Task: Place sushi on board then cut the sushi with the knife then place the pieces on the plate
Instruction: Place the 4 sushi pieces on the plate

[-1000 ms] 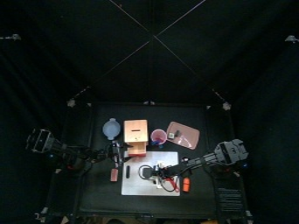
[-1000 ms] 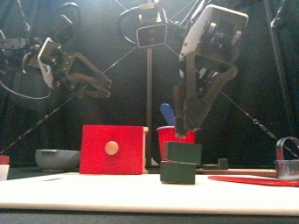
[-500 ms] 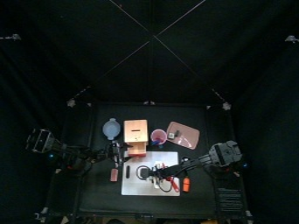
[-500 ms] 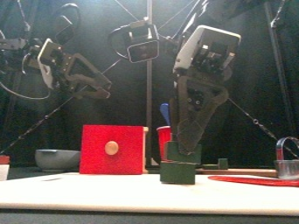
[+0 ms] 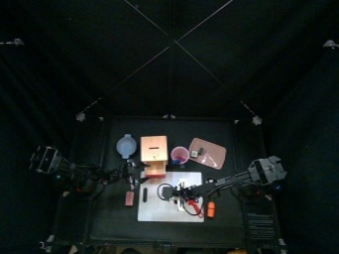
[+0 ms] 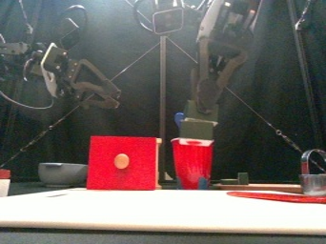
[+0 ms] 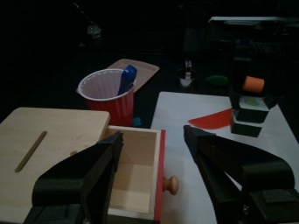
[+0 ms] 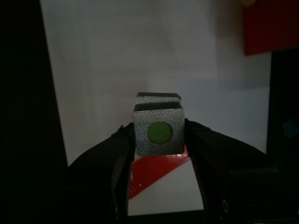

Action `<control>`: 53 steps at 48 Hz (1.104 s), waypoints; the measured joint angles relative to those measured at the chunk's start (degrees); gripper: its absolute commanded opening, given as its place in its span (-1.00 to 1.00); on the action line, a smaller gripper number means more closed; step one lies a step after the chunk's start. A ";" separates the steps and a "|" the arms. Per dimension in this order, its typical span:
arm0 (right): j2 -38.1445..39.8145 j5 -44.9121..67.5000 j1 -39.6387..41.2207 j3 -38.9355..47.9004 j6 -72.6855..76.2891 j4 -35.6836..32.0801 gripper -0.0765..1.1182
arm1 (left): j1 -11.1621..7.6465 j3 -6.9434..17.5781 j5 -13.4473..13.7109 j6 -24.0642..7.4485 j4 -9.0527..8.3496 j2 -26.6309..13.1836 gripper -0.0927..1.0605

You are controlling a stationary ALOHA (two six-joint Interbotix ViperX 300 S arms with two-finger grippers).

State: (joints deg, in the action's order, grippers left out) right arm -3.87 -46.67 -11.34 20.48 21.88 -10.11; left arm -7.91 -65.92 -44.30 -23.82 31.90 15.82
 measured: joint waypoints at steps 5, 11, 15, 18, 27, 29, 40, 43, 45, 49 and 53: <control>4.31 -1.05 3.52 4.39 0.00 0.09 -0.07 | 0.00 -0.18 0.00 0.09 0.00 0.00 0.76; 11.51 -1.05 10.55 11.60 0.00 -0.09 -0.07 | 0.00 -0.26 0.00 0.00 0.00 -0.09 0.76; 17.67 -0.09 19.07 18.81 -0.09 -0.26 -0.07 | 0.00 -0.26 0.00 0.00 0.00 -0.09 0.76; 21.88 0.79 27.16 24.26 0.26 -0.09 -0.06 | 0.00 -0.26 0.00 0.00 0.00 -0.18 0.76; 27.69 10.55 44.74 32.34 -1.41 1.49 0.04 | -0.09 -0.35 0.09 0.09 0.00 -1.41 0.76; 27.07 11.78 45.70 32.52 -1.32 1.41 0.12 | -0.09 -0.35 0.00 0.00 0.00 -1.58 0.76; 23.03 12.48 45.53 32.08 -1.49 0.79 0.70 | -0.09 -0.26 0.09 0.00 0.00 -1.67 0.76; 22.94 12.48 45.62 31.99 -1.14 0.09 0.76 | -0.09 -0.26 0.00 0.00 0.09 -1.76 0.76; 23.12 12.48 45.62 31.90 -0.62 -0.53 0.76 | -0.09 -0.35 0.00 0.00 0.00 -1.76 0.76; 24.61 12.13 45.62 31.90 -0.35 -0.79 0.76 | -0.09 -0.26 0.00 0.00 0.00 -1.67 0.76; 26.98 11.69 45.18 31.90 -0.09 -0.44 0.76 | -0.09 -0.26 0.09 0.00 0.00 -1.76 0.76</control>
State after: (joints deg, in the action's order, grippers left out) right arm 23.12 -34.98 33.84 52.38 21.80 -10.55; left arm -8.00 -66.18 -44.21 -23.82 31.90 14.06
